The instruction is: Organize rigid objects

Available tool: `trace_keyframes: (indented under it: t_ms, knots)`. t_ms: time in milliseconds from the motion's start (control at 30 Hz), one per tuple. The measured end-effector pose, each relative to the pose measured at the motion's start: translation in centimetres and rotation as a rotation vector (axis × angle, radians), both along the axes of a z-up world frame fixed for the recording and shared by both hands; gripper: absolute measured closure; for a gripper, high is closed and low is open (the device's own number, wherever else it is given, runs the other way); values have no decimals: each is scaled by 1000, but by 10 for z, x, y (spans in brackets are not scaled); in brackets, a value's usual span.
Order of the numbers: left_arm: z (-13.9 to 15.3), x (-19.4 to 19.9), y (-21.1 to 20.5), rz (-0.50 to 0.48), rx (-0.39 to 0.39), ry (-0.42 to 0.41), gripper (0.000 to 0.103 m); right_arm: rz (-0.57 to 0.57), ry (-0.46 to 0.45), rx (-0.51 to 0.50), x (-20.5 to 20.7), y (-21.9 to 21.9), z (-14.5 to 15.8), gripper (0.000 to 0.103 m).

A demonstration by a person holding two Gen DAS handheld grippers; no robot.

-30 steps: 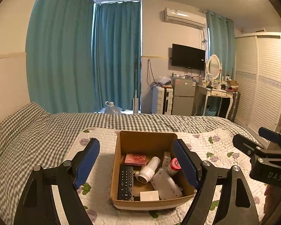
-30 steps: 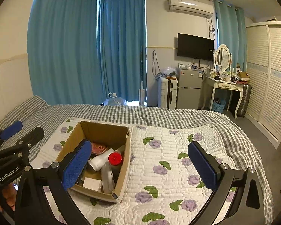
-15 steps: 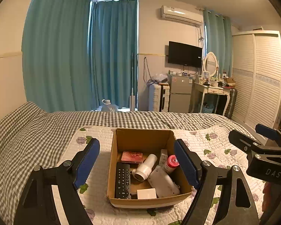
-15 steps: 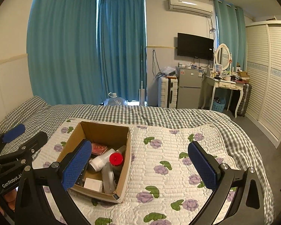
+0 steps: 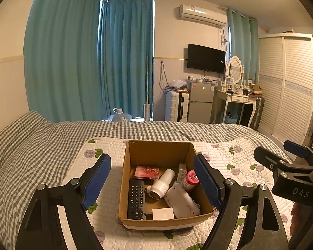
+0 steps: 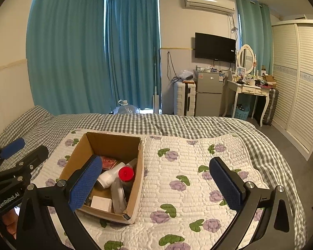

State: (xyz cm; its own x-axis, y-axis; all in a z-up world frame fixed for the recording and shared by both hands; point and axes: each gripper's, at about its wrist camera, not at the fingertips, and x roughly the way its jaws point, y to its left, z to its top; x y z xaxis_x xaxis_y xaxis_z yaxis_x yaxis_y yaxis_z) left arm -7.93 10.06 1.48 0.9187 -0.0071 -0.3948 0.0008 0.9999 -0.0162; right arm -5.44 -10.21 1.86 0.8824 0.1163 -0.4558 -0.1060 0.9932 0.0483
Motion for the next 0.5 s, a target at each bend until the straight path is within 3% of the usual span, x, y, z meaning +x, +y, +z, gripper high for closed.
trace_keyframes:
  t_ms: [500]
  knots:
    - [-1,1,-2,0,16,9,18,4,11,-16,3,3,-5,0]
